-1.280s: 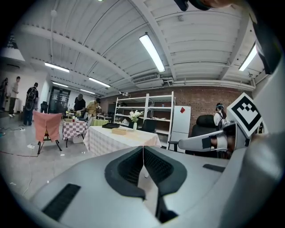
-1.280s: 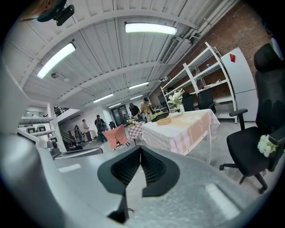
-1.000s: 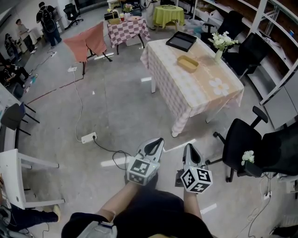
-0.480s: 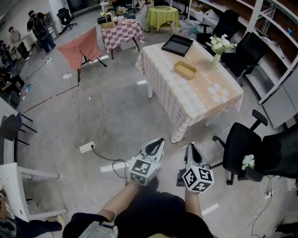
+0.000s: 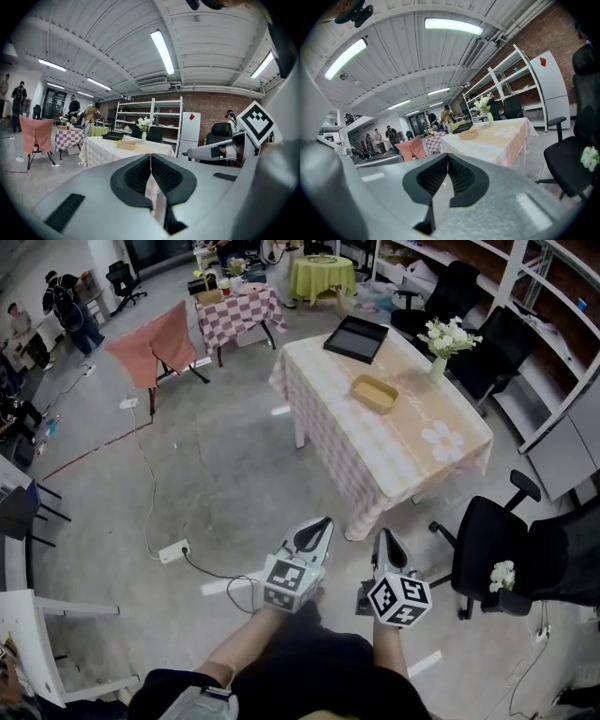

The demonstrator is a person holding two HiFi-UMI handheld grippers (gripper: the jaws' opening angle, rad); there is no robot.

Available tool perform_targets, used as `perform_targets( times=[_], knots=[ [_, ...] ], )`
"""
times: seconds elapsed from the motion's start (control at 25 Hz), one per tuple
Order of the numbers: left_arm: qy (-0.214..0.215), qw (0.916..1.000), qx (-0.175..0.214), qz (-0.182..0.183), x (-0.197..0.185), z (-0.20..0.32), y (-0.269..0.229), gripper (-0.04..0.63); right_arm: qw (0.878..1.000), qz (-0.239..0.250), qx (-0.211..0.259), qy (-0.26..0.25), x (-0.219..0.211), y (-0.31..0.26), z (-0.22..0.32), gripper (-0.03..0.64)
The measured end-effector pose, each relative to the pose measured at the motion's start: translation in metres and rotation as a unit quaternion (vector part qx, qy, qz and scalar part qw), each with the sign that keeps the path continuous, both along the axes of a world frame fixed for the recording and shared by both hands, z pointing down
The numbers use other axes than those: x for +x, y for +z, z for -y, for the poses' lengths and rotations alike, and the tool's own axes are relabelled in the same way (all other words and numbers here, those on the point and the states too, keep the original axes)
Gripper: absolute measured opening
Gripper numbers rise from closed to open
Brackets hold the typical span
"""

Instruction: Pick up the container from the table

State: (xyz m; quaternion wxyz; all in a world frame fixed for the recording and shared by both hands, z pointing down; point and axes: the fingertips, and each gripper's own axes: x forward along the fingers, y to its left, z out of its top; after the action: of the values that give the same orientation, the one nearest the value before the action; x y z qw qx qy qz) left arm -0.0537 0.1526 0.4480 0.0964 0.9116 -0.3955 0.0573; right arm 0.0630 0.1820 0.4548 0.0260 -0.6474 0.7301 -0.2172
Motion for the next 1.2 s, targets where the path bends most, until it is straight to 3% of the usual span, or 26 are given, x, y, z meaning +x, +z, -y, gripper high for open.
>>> perform_targets(
  times=[0.72,1.2],
  knots=[
    [0.02,0.9998,0.006,0.008,-0.004,0.076,0.009,0.012,0.999,0.012,0.003,0.031,0.005,0.006,0.069,0.005],
    [0.012,0.9998,-0.005,0.012,-0.012,0.087,0.013,0.012,1.0,0.019,-0.012,0.021,-0.005,0.018,0.085,0.005]
  ],
)
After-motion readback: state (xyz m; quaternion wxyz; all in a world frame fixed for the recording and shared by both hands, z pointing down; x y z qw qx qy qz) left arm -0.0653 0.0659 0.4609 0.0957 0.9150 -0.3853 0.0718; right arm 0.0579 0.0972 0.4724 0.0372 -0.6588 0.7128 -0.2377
